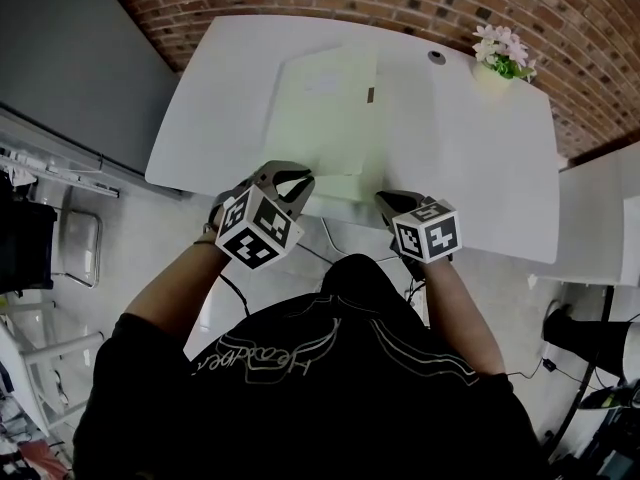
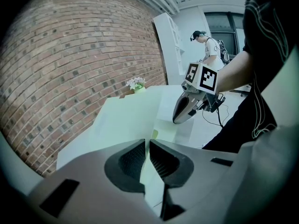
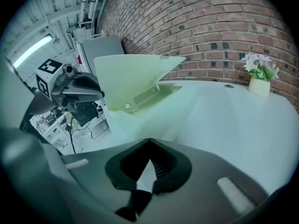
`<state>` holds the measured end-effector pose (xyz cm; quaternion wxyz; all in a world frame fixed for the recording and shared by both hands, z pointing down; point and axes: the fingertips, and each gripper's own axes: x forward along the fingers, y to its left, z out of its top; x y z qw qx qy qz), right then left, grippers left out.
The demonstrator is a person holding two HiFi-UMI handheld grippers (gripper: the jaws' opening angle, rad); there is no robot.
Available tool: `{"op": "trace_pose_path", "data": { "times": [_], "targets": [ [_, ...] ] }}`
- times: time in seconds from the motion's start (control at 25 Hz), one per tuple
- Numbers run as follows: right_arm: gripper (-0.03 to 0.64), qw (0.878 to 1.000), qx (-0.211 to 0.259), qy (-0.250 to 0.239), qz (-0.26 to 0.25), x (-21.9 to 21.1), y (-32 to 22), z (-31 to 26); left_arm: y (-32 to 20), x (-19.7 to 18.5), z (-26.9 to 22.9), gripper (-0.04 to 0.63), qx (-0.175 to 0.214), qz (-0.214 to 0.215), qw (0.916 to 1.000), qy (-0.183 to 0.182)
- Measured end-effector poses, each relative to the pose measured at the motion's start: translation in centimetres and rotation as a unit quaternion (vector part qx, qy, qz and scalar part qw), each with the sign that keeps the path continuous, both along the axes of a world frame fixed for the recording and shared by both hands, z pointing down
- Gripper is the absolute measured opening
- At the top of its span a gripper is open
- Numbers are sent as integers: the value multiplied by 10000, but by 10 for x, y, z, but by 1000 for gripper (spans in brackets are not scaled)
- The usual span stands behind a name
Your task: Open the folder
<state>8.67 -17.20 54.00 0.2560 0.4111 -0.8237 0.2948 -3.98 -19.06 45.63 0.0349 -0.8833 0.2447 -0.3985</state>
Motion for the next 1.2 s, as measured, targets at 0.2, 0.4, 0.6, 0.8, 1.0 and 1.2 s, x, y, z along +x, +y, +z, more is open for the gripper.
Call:
{"op": "trace_pose_path", "data": {
  "times": [0.2,0.4,0.6,0.8,1.0,1.2],
  "targets": [
    [5,10000,29,90,-31,-1,-1,0,-1,-8,-4,31,41,-163,9998,88],
    [5,10000,18,79,-55,0,-1,1,-2,-16,-9,31,123,-371,9991,189],
    [5,9996,100,212,-141,-3,-1,0,-2,-25,-12,31,145,-578,9978,273],
    [5,9997,92,181,-145,-1,-1,1,-3,-33,-16,28,224,-806,9958,366],
    [5,9996,99,162,-205,-1,-2,2,-6,-45,-20,25,295,-1062,9927,493],
    [5,9993,103,159,-327,-2,-1,3,-10,-55,-25,25,326,-1363,9880,642]
  ]
}}
